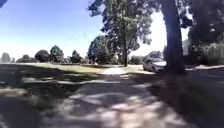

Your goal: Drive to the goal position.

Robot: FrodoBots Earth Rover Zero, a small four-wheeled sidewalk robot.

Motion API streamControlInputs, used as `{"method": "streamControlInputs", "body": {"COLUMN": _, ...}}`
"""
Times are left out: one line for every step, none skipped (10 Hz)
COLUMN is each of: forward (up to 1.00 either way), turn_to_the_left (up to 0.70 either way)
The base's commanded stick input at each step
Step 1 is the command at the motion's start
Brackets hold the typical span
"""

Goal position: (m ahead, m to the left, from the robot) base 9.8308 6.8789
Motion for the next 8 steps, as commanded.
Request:
{"method": "streamControlInputs", "body": {"forward": 0.84, "turn_to_the_left": 0.00}}
{"method": "streamControlInputs", "body": {"forward": 0.84, "turn_to_the_left": 0.00}}
{"method": "streamControlInputs", "body": {"forward": 0.84, "turn_to_the_left": 0.00}}
{"method": "streamControlInputs", "body": {"forward": 0.85, "turn_to_the_left": 0.00}}
{"method": "streamControlInputs", "body": {"forward": 0.85, "turn_to_the_left": 0.00}}
{"method": "streamControlInputs", "body": {"forward": 0.85, "turn_to_the_left": 0.00}}
{"method": "streamControlInputs", "body": {"forward": 0.85, "turn_to_the_left": 0.00}}
{"method": "streamControlInputs", "body": {"forward": 0.85, "turn_to_the_left": 0.00}}
